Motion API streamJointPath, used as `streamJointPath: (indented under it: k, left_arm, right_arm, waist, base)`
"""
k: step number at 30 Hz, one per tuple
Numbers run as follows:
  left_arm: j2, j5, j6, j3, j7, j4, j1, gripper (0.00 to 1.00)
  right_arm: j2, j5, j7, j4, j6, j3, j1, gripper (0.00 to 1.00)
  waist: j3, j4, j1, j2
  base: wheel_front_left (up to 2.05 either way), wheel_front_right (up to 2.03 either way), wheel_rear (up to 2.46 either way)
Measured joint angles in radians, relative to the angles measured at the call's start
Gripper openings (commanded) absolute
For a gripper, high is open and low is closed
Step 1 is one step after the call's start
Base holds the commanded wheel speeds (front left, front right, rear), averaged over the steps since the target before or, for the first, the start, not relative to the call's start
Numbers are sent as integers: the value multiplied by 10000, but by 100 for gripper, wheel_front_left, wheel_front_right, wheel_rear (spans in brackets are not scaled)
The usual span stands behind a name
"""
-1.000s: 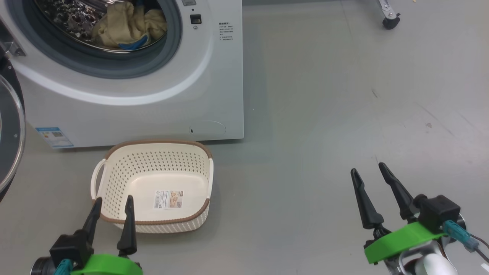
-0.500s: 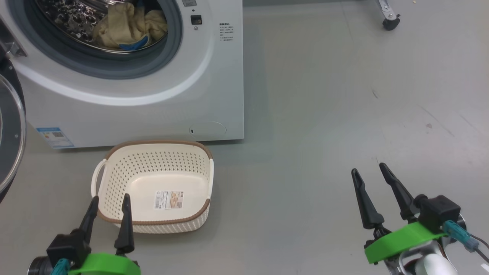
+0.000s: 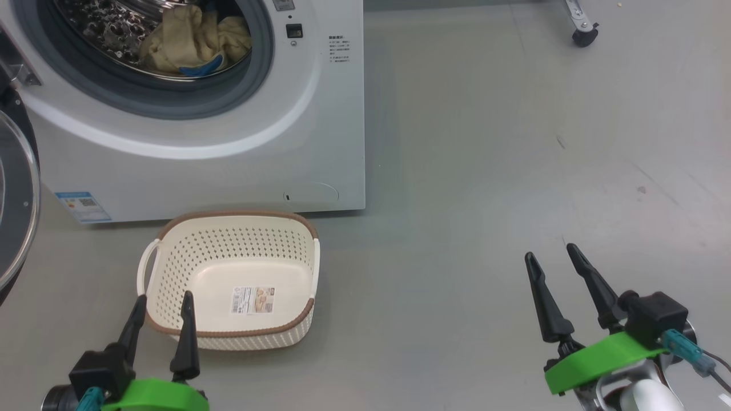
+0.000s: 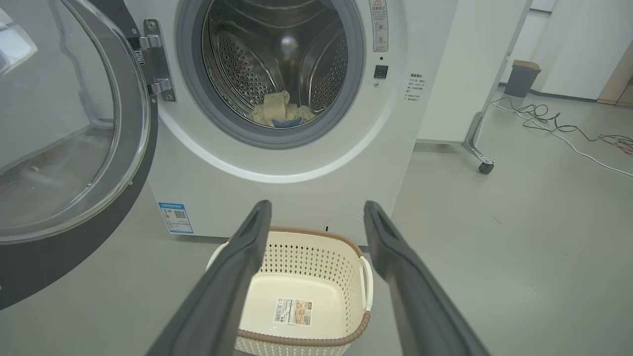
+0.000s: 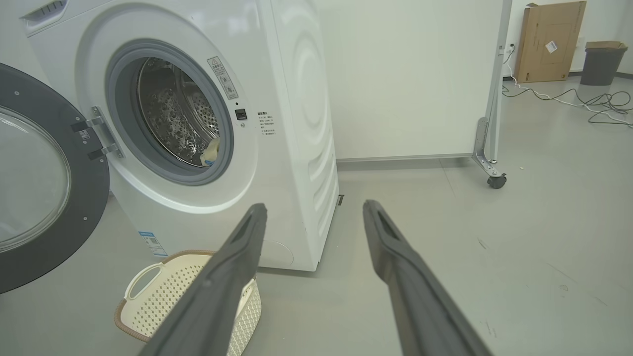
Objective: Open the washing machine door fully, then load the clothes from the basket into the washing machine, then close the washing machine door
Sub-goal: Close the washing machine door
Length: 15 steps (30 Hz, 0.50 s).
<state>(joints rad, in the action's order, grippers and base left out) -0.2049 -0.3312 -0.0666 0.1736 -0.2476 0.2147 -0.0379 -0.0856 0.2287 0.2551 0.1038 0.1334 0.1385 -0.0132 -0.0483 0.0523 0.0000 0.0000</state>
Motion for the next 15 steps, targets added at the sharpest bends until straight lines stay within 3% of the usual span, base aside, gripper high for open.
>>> streamJointPath:
  k: [15]
  left_arm:
    - [107,146,132,-48,0,123,3,100]
  right_arm:
    - [2,0,0,63,0,-2,-2,100]
  waist:
    - [185,-60,0,0]
  base:
    - [0,0,0]
